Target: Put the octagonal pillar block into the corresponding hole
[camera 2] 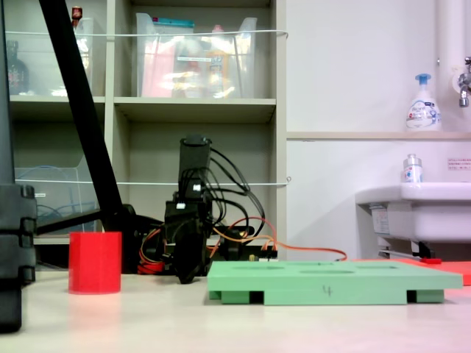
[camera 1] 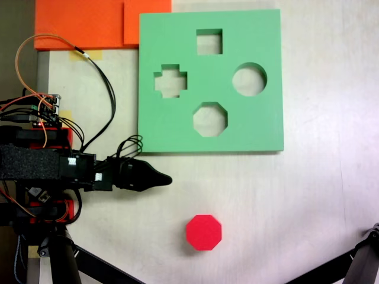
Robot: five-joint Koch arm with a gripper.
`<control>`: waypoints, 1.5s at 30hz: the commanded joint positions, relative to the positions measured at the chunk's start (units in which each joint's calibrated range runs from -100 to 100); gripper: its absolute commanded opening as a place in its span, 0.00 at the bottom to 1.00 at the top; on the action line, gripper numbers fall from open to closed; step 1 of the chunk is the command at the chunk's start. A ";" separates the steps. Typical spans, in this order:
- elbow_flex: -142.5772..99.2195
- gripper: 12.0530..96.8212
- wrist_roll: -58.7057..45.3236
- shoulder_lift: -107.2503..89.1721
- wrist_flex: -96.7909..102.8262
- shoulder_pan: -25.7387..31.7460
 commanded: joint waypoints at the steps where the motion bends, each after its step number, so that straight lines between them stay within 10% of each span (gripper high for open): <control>1: -0.98 0.44 -8.69 -0.41 -4.92 0.34; 28: -0.98 0.45 -8.55 -0.41 -4.92 0.29; 37: -0.98 0.41 18.46 -0.41 -5.30 -6.25; 45: 26.24 0.33 30.18 0.71 -50.27 -6.15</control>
